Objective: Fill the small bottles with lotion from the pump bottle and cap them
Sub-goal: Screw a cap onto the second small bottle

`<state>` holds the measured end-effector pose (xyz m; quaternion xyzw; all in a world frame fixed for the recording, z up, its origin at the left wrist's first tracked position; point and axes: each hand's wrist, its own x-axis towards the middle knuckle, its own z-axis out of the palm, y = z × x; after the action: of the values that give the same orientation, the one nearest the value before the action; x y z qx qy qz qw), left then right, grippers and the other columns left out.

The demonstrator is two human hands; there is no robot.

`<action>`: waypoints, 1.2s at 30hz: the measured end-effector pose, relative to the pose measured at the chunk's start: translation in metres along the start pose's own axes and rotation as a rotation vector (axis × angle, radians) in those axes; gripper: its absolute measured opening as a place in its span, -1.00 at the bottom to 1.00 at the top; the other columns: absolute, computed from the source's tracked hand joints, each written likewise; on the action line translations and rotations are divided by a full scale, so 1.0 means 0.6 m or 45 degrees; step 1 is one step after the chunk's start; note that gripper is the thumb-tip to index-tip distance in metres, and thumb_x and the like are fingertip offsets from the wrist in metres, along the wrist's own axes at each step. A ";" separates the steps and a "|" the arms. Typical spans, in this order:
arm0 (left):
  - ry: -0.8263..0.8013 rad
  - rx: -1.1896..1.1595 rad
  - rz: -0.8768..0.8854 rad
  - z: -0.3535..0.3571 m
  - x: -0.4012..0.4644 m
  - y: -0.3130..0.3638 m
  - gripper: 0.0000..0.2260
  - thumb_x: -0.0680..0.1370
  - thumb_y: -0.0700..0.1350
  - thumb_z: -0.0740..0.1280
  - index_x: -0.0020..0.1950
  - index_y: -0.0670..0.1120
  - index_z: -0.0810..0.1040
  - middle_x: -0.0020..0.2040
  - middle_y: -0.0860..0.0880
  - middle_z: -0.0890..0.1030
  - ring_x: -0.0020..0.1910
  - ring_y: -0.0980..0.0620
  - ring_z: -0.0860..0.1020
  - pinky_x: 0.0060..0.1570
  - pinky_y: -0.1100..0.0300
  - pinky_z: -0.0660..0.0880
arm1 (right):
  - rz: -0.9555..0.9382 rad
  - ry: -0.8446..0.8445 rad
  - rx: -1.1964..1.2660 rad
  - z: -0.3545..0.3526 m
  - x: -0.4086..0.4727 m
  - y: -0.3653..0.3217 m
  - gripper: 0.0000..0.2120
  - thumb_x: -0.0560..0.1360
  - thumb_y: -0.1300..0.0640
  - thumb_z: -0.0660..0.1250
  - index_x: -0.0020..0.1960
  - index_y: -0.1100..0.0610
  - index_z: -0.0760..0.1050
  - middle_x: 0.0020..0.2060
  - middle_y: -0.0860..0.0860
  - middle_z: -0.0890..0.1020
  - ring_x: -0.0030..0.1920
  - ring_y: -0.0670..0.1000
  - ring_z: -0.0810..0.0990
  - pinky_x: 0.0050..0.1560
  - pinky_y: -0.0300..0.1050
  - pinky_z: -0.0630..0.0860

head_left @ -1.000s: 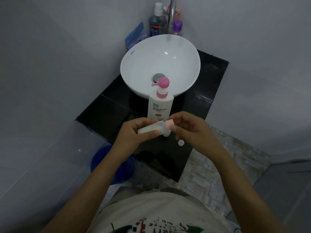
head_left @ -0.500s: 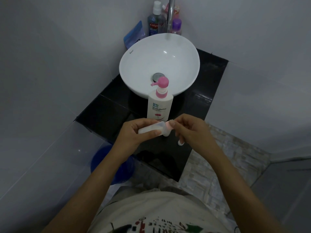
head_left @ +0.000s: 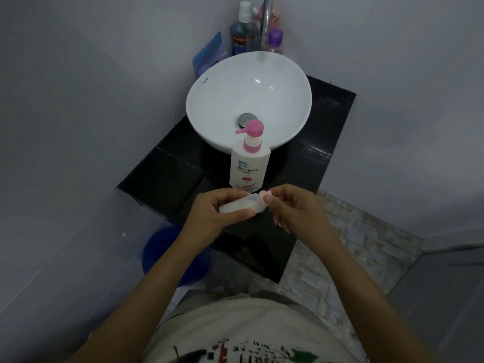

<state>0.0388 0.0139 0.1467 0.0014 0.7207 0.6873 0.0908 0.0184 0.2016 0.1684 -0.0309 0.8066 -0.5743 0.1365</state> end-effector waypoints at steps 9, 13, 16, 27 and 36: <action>0.055 0.358 -0.027 0.001 0.004 -0.043 -0.76 0.32 0.00 0.50 -0.08 0.23 0.57 -0.01 0.14 0.59 0.03 0.20 0.52 -0.05 0.39 0.45 | -0.034 0.053 -0.217 0.007 0.002 0.034 -0.81 0.48 0.07 0.36 0.05 0.12 0.58 -0.26 -0.09 0.60 -0.39 -0.25 0.53 -0.37 -0.44 0.42; 0.154 0.419 -0.050 -0.011 0.003 -0.066 -0.75 0.32 -0.04 0.53 -0.07 0.16 0.58 -0.01 0.05 0.61 0.01 0.11 0.54 0.00 0.23 0.48 | -0.207 0.133 -0.574 0.019 0.022 0.056 -0.83 0.47 0.07 0.36 0.04 0.09 0.56 -0.19 -0.12 0.52 -0.25 -0.19 0.49 -0.23 -0.36 0.39; 0.186 0.426 -0.065 -0.019 -0.003 -0.079 -0.77 0.34 -0.07 0.52 -0.05 0.10 0.60 -0.04 0.03 0.62 -0.04 0.14 0.56 -0.03 0.29 0.49 | -0.316 0.115 -0.829 0.031 0.051 0.073 -0.80 0.49 0.09 0.34 0.08 0.14 0.55 -0.09 0.02 0.57 -0.16 -0.06 0.51 -0.17 -0.22 0.39; 0.274 0.403 -0.105 -0.047 -0.023 -0.115 -0.85 0.40 -0.11 0.48 -0.05 -0.01 0.64 -0.10 -0.03 0.64 -0.10 0.04 0.59 -0.06 0.20 0.55 | -0.459 -0.120 -1.266 0.080 0.130 0.094 -0.76 0.51 0.12 0.26 0.12 0.20 0.52 0.15 0.13 0.56 0.15 0.12 0.51 -0.06 -0.05 0.47; 0.333 0.432 -0.155 -0.057 -0.001 -0.136 -0.78 0.41 -0.19 0.48 0.03 -0.06 0.60 -0.04 -0.06 0.61 -0.06 0.03 0.57 -0.10 0.33 0.49 | -0.412 -0.146 -1.359 0.079 0.136 0.102 -0.64 0.48 0.10 0.33 0.26 0.14 0.45 0.21 0.10 0.53 0.23 0.10 0.45 0.02 -0.03 0.49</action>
<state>0.0450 -0.0247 0.0672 -0.1158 0.8304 0.5438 0.0363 -0.0415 0.1618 0.0816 -0.2504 0.9616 -0.0972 0.0557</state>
